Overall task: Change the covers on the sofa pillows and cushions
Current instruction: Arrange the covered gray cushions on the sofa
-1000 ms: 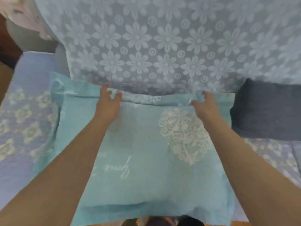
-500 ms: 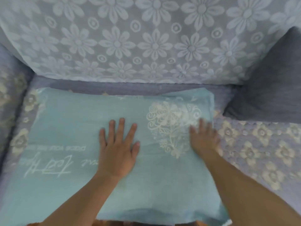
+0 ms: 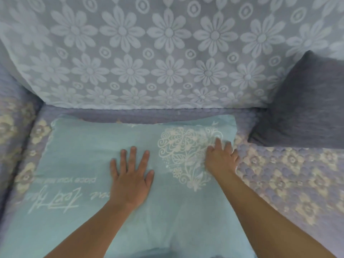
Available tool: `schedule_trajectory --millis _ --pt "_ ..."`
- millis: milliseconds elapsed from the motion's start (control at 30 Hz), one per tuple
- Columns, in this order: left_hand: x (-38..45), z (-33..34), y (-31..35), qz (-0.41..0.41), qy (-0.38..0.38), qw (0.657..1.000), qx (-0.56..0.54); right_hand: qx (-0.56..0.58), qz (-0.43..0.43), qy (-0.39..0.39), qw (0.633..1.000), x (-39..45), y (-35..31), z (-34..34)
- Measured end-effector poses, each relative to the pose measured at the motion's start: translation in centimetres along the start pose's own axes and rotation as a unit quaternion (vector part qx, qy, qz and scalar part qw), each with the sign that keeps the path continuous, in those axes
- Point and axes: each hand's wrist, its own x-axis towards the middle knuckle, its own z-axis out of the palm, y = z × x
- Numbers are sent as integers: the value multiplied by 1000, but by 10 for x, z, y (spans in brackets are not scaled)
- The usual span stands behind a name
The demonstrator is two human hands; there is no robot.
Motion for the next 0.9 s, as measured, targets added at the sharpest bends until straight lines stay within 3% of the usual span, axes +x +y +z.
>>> schedule_trajectory --millis 33,100,167,200,333,400,500,600,733,800,900 --pt "-1 1 2 -1 -4 1000 5 5 -30 50 998 -12 -10 -1" --pt "-1 3 5 -4 -20 1000 1 7 -202 142 969 -52 -32 8" --pt "2 0 3 -3 -17 1000 -10 -5 -339 131 932 -95 -40 27" --pt "2 -3 0 7 -12 1000 -21 -30 -367 96 925 -112 -36 44" --pt "-16 -19 -38 156 45 986 -33 -144 -351 18 925 -116 -14 87" --pt "-30 -14 -76 125 76 989 -24 -145 -347 12 926 -111 -21 90" --pt "-55 12 -120 -43 -24 999 -13 -151 -369 18 917 -124 -32 92" --pt "-33 40 -137 -97 -146 985 -1 -168 -405 25 899 -151 -46 95" --pt "26 15 -145 -82 -249 964 -41 -149 -372 56 915 -169 -78 91" --pt "5 -1 -144 -50 -232 970 -52 -103 -360 70 925 -166 -101 82" --pt "-69 -19 -131 47 -199 976 -78 -101 -410 50 905 -155 -143 88"
